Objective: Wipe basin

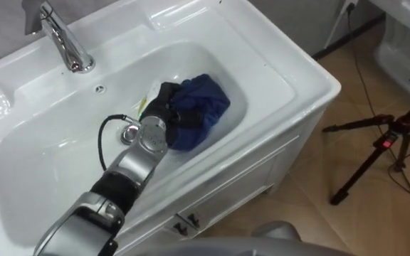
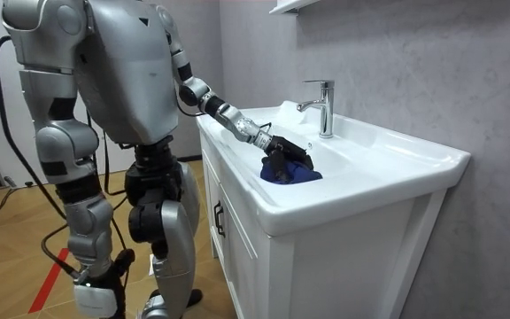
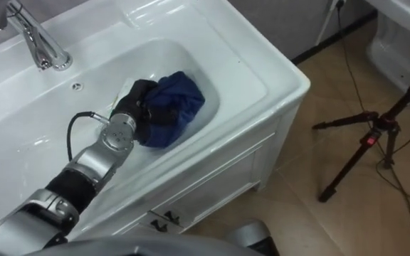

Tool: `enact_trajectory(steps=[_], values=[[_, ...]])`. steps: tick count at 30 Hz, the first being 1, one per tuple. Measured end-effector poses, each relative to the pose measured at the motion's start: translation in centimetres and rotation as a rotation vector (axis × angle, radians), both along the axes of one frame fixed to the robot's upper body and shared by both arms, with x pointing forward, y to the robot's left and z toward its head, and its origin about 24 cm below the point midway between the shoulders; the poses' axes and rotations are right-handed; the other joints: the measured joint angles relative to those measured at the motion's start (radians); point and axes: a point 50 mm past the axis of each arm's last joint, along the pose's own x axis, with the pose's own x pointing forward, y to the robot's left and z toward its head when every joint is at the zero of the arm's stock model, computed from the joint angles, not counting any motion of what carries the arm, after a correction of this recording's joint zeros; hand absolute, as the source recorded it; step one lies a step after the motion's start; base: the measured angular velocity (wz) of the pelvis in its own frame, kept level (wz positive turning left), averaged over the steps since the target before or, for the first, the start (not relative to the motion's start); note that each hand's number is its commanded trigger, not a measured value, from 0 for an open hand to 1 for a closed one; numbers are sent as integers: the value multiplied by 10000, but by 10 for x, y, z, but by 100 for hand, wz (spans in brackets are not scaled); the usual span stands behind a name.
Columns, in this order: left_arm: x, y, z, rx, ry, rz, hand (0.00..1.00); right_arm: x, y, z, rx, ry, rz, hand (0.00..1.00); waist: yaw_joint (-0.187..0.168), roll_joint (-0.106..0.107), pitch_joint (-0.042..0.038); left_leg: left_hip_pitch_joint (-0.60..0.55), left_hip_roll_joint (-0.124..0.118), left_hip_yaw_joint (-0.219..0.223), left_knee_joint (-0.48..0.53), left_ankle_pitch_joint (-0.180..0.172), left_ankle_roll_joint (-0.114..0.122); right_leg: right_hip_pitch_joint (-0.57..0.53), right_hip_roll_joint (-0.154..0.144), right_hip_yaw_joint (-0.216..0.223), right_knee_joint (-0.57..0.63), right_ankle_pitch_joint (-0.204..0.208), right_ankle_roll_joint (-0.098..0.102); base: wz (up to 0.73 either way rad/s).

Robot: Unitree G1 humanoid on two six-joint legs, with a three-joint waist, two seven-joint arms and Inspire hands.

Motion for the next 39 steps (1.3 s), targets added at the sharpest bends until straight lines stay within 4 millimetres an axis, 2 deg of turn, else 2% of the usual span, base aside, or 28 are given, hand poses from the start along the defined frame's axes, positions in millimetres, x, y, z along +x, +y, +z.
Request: enact_trajectory(steps=[4,10,13,18,21,23,24,27,29,31,32,36,38,39], values=[[1,-6,4,-199,-112,-261,100,4,0,0,-166,-150,117,0,114,-18,12,-45,-45,-43,3,-1,2,30,-40,-21,-120,-6,9,2],[-1,-8,0,-253,-122,-477,100,1,3,-1,-214,-6,479,0,292,-67,32,34,-63,-68,-3,-2,3,133,-53,-40,-137,-13,21,1],[-4,-5,-5,414,-174,-895,100,-6,6,-1,-152,167,459,0,504,-113,40,132,-69,-69,-59,-2,3,210,-46,-34,-156,-28,32,0],[-16,10,-22,1875,-112,-1355,100,-13,8,-1,-46,420,745,0,798,-321,-6,369,-64,-53,-79,-2,3,395,-31,16,-102,-92,-1,-2],[-25,22,-30,2757,-50,-1232,100,-19,8,-1,-57,482,616,0,1077,-423,-61,496,-68,-67,-142,-2,3,488,-29,0,-129,-102,3,0],[-38,40,-38,3410,75,-808,100,-24,7,0,16,610,415,0,1369,-510,-158,604,-56,-67,-189,-2,3,523,-1,59,-133,-129,-9,-8],[-40,45,-40,3659,54,-697,100,-23,7,0,14,577,320,0,1483,-515,-163,625,-51,-70,-201,-2,3,515,12,96,-132,-126,-14,-8],[-54,82,-45,5170,122,-3,100,-24,3,1,-139,594,-98,0,1801,-513,-219,582,-36,-244,-246,-3,2,503,67,109,-130,-105,-41,2],[-72,120,-47,7068,260,169,100,-22,-4,2,-333,588,-246,0,1846,-414,-364,610,-19,-351,-326,-2,-1,505,110,93,-130,-84,-73,0],[-87,142,-47,8559,280,101,100,-19,-10,4,-493,499,-256,0,1910,-322,-408,653,-22,-512,-346,-2,-2,544,119,78,-105,-75,-85,-4],[-91,150,-46,9383,191,-62,100,-19,-13,4,-578,448,-337,0,2107,-284,-404,714,-21,-510,-349,-1,-4,605,118,84,-98,-71,-90,0],[-95,156,-44,10585,125,-593,100,-15,-23,7,-809,238,-428,0,2431,-146,-418,901,-22,-449,-354,0,-4,762,120,165,-129,-72,-91,-5],[-97,156,-44,10884,89,-833,100,-8,-30,8,-974,-109,-529,0,2680,-6,-470,897,-21,-457,-350,0,-4,670,126,278,-133,-71,-93,-18],[-98,156,-44,10908,68,-823,100,-7,-32,9,-1030,-138,-617,0,2688,27,-483,891,-24,-462,-352,-1,-4,670,125,282,-133,-70,-93,-11]])
